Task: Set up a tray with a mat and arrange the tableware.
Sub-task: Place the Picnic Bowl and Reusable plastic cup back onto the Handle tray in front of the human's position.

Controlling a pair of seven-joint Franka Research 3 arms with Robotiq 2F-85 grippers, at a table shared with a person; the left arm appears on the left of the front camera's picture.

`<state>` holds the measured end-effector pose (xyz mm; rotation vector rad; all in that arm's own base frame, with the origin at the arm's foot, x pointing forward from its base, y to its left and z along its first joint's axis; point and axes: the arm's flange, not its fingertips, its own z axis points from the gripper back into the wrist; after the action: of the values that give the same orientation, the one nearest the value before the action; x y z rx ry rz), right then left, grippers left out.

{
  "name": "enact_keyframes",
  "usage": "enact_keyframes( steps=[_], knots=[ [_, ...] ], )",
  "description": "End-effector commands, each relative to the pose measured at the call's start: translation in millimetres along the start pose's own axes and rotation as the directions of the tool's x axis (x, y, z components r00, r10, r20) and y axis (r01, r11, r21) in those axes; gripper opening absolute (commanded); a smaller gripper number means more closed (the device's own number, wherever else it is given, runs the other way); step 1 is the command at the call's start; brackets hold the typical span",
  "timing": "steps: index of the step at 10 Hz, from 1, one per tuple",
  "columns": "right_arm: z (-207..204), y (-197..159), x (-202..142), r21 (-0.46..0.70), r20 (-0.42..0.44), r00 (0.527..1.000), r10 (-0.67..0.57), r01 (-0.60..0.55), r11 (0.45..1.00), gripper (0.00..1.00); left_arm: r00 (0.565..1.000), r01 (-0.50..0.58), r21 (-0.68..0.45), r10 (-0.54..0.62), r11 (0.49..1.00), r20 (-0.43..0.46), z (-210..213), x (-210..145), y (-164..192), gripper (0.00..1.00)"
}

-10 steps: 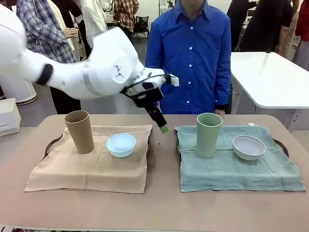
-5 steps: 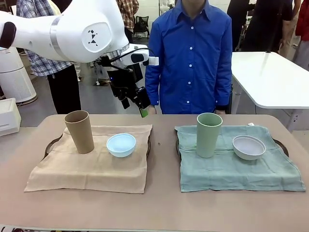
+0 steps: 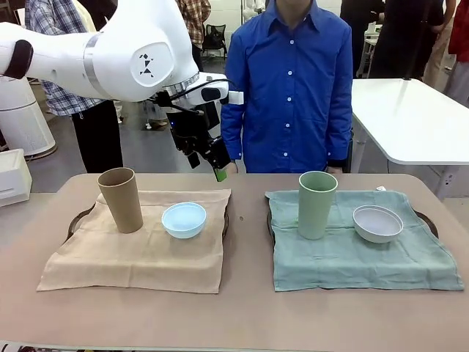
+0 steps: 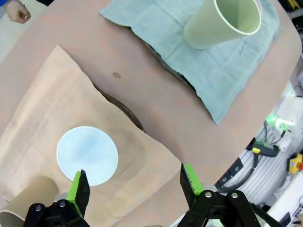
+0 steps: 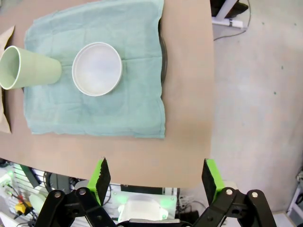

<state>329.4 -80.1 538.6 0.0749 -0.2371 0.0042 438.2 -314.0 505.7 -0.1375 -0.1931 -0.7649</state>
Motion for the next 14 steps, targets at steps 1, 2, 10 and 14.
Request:
enact_keyframes(
  steps=[1, 2, 10, 14],
  knots=[
    [0, -1, 0, -0.013, 0.004, 1.000, -0.004, 0.004, 1.000, 1.00, 1.000, 0.021, 0.008, -0.021, 1.000, 0.015, 0, -2, 2, 1.00],
    [0, -1, 0, -0.013, 0.004, 1.000, -0.004, 0.004, 1.000, 1.00, 1.000, 0.021, 0.008, -0.021, 1.000, 0.015, 0, -2, 2, 1.00],
    [11, -27, 1, 0.076, 0.005, 0.996, -0.088, 0.087, 0.993, 1.00, 0.989, -0.109, -0.168, 0.123, 0.980, 0.076, 43, -52, 47, 1.00],
    [24, -50, 2, 0.160, -0.022, 0.990, -0.137, 0.139, 0.977, 1.00, 0.927, -0.250, -0.337, 0.325, 0.908, 0.188, 95, -152, 118, 1.00]
  ],
)
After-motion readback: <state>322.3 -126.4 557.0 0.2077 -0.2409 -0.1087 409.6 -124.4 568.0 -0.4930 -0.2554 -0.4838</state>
